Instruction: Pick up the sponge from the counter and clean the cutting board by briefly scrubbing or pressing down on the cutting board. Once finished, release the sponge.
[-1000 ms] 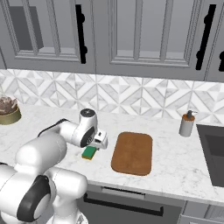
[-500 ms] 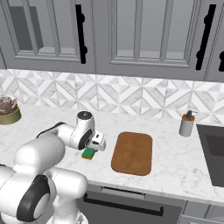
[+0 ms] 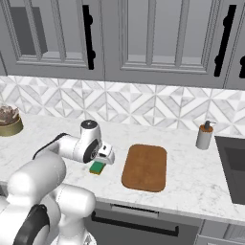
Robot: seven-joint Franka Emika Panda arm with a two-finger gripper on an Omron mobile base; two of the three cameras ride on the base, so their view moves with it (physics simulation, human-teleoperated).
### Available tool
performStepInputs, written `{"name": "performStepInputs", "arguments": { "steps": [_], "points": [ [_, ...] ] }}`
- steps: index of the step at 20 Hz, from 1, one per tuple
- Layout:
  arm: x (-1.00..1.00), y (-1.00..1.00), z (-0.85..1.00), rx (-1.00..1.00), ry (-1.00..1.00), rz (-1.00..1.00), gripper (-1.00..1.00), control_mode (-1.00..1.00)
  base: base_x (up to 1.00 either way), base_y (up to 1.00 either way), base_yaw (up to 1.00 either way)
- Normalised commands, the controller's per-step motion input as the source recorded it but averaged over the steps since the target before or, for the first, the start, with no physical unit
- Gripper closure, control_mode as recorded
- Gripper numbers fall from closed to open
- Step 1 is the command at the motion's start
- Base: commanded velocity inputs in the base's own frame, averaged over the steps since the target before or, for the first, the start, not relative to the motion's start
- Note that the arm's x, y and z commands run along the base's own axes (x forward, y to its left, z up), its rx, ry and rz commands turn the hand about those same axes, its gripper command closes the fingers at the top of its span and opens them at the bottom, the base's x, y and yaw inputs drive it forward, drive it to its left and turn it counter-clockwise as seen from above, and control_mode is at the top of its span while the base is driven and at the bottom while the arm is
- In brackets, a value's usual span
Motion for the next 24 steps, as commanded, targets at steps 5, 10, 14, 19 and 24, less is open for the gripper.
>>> {"name": "performStepInputs", "arguments": {
  "steps": [5,10,14,19,24],
  "points": [
    [0.0,0.0,-0.23,-0.03,0.0,0.0,-1.0,-1.0,0.0,0.0,0.0],
    [0.0,0.04,-0.39,0.0,0.0,0.0,-1.0,-1.0,0.0,0.0,0.0],
    [0.0,0.06,-0.43,0.0,0.0,0.0,-1.0,-1.0,0.0,0.0,0.0],
    [0.0,0.08,-0.46,0.0,0.0,0.0,-1.0,-1.0,0.0,0.0,0.0],
    [-0.33,0.28,-0.64,0.0,-0.01,0.0,1.0,-1.0,0.0,0.0,0.0]
  ]
}}
